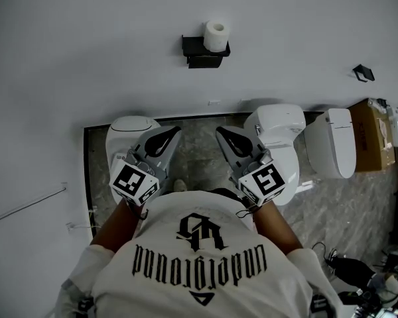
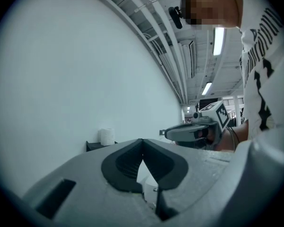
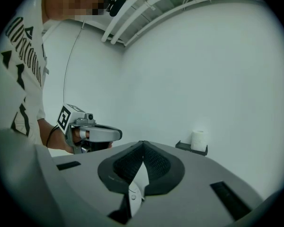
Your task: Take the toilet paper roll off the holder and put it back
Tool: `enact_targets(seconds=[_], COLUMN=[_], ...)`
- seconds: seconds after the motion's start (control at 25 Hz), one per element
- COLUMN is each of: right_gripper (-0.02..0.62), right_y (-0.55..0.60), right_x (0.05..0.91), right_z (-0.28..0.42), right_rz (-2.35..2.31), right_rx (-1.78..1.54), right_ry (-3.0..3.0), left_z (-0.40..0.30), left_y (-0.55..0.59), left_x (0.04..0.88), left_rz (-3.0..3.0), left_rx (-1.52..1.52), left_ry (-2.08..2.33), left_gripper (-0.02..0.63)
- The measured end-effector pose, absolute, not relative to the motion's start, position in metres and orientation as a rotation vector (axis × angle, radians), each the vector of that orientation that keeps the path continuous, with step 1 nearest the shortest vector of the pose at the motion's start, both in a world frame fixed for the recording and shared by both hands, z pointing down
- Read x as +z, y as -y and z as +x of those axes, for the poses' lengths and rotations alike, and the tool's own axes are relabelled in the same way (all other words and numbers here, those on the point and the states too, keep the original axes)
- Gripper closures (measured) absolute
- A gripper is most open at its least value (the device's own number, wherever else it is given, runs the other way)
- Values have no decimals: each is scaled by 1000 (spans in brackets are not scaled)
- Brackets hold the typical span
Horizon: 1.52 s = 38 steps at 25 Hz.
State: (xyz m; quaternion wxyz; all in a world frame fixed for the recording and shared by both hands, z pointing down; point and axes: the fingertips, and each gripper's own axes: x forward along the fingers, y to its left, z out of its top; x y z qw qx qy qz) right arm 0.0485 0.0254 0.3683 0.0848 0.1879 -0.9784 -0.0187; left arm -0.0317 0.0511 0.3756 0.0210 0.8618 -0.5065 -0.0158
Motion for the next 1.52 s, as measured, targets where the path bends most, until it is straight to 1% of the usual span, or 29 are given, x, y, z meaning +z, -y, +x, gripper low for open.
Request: enact_targets(seconds=[0.32,0.56,0.92,1.2,1.52], right_gripper=[582,582,582,583,583], right_y=[-27,-39,-71,-95,-107], right_x=[363,367,388,401,400], right_z=[94,154,238,277,300], right_rz=[496,473,413,396,391], right_rx=[-55,-35,13,36,16], right_ry=[2946,2961,2954,2955,2961], left_z=[15,70,143,174,189], left_y=[-59,-74,-113,-141,-150], left_x=[364,360,373,390,397], left_rz=[2670,2656,2607,2560,2554], left_rx=[-10,-84,-23,-5,2], left_ry=[1662,1675,1722,1734,1723], left_gripper=[594,594,594,594,594])
